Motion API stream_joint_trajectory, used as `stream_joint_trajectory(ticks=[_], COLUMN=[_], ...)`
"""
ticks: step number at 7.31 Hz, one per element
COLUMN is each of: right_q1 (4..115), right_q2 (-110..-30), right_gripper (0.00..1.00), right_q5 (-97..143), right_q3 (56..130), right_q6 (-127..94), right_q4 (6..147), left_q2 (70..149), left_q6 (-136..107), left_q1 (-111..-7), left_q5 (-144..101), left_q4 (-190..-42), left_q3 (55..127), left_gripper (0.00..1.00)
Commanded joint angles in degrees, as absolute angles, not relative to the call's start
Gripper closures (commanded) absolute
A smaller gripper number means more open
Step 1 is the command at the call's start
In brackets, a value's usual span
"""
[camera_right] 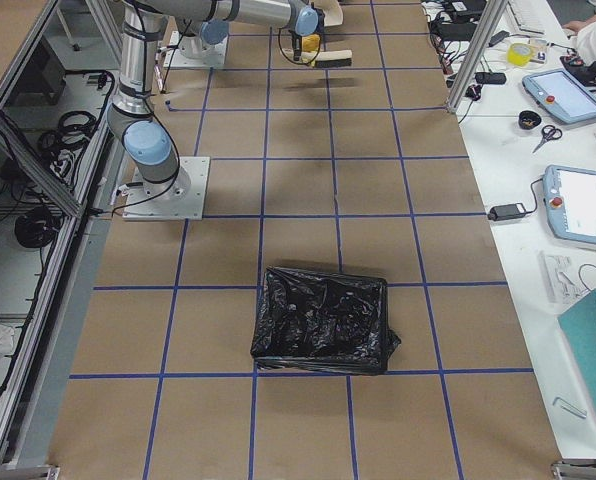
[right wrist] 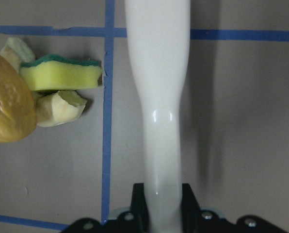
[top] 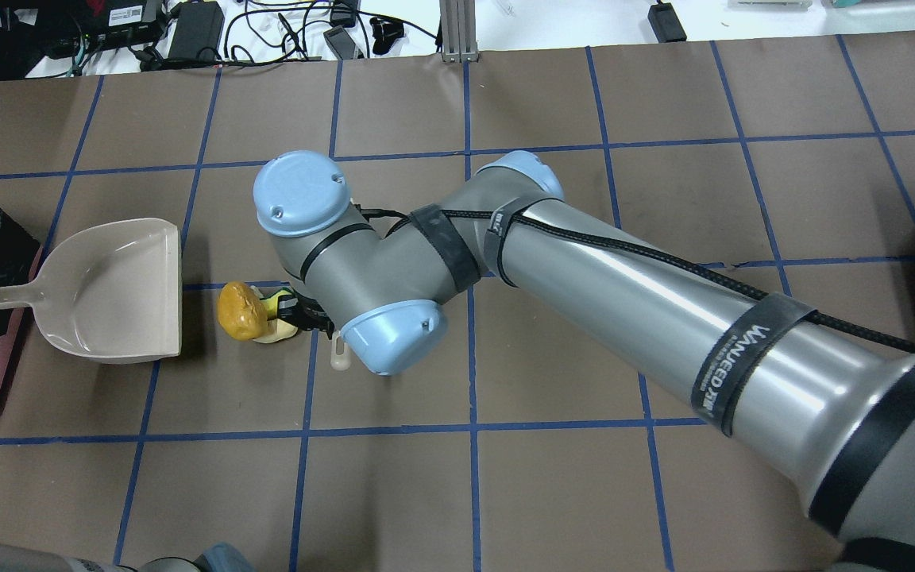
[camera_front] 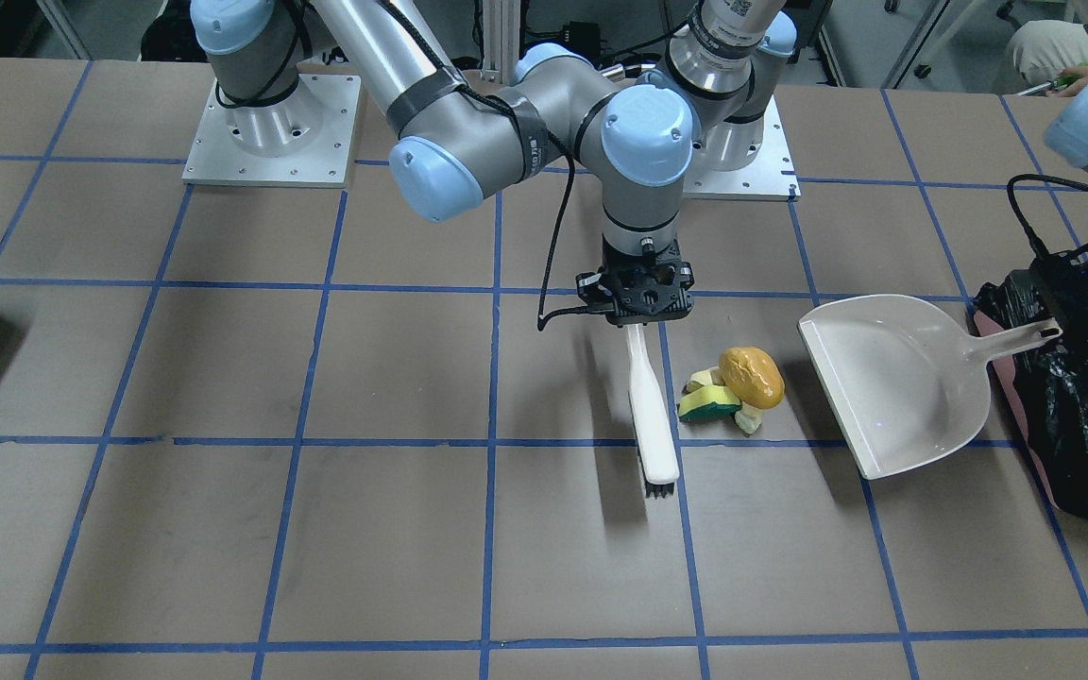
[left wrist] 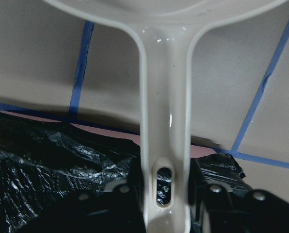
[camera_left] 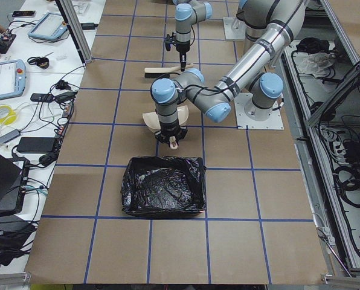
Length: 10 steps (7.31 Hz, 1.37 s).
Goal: Sweep and dump trash in nearest bin
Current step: 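Sweep the trash into the dustpan with the brush in the right gripper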
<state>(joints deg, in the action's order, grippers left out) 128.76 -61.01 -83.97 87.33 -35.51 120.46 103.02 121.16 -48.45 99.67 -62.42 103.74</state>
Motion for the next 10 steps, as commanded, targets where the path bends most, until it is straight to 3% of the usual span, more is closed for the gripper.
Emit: stream_joint_trajectory(ticks=[1,6,10], right_q1=[131.12,137.18,142.37], right_q2=[-57.58,-54.15,-46.68], right_gripper=[1.0,1.0,1.0], right_q5=[-83.59,-82.89,-82.18], right_q3=[84.47,83.85,73.68], right_q6=[-40.83,-48.67,-57.9], right_q4=[120.5,121.02,121.38], left_q2=[105.11,108.09,107.84], left_q6=[130.11,128.06,125.06], left_q1=[-48.69,-49.57,-54.84], left_q5=[99.49,98.96,99.58], left_q4=[-59.69,-56.69,-56.69], left_q3=[104.5,104.33,103.89], left_gripper=[1.0,1.0,1.0])
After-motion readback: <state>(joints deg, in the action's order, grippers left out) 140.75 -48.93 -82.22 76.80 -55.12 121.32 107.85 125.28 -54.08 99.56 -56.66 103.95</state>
